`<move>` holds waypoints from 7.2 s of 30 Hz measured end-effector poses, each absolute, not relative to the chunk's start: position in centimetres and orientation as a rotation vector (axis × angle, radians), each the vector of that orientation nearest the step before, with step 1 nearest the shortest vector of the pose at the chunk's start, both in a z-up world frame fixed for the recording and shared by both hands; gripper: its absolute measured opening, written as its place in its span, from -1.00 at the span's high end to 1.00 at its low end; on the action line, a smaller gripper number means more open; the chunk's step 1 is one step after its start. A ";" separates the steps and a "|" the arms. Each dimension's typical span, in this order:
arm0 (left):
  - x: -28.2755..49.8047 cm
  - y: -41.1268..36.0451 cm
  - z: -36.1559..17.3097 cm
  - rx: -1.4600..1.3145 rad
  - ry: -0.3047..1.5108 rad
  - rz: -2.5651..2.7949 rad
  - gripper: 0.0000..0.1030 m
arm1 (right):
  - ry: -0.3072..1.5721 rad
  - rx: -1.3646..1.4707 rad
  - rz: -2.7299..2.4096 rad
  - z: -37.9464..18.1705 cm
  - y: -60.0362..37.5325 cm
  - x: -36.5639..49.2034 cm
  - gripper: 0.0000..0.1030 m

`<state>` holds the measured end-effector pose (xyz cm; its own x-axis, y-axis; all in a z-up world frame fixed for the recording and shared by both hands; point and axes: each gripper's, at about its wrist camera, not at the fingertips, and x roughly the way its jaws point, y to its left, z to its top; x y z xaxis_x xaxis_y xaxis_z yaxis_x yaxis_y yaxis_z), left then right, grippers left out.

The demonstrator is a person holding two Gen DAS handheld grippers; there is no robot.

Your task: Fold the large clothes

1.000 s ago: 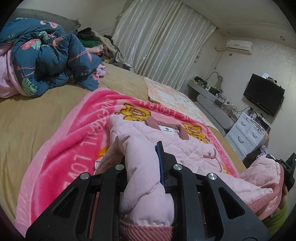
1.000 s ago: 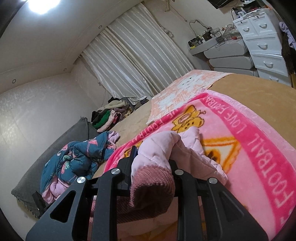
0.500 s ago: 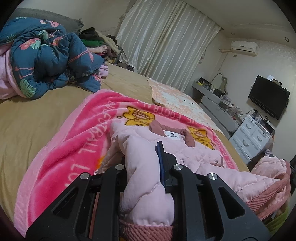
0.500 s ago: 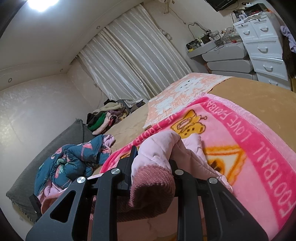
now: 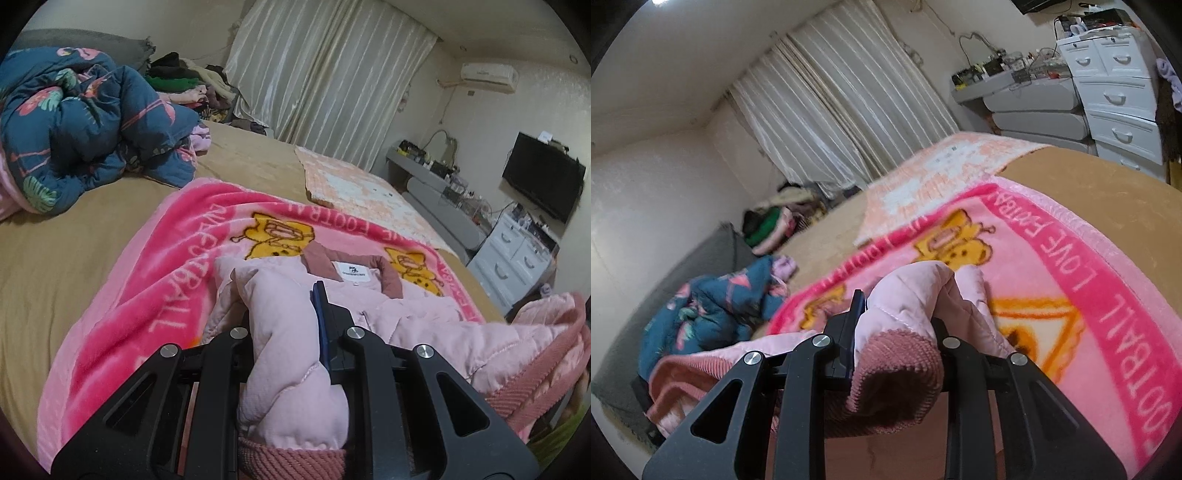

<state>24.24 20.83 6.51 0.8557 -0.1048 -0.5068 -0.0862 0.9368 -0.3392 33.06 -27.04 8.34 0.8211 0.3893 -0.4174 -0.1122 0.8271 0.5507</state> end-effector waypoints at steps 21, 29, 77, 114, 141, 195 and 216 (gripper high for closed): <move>29.3 21.8 1.9 -0.344 0.628 0.005 0.74 | 0.514 0.653 0.432 4.7 -28.7 36.2 -0.70; 29.5 21.9 1.6 -0.350 0.629 0.009 0.67 | 0.526 0.495 0.334 4.6 -28.8 35.5 -0.86; 22.6 22.0 -3.6 -0.292 0.751 -0.017 -0.82 | 0.753 0.080 0.259 -1.0 -27.3 35.3 -0.92; 31.4 22.2 0.5 -0.208 0.617 0.064 0.70 | 0.588 0.075 0.079 0.7 -23.3 43.2 0.66; 32.7 22.6 -2.9 -0.238 0.741 0.125 0.40 | 0.773 0.038 0.020 -3.9 -24.2 44.8 -0.13; 28.4 12.6 4.2 -0.127 0.639 -0.018 -0.82 | 0.556 0.028 0.304 4.2 -17.9 32.9 -0.92; 41.4 11.9 -4.1 -0.203 0.902 0.014 -0.84 | 0.815 0.008 0.329 -2.8 -16.2 38.1 -0.92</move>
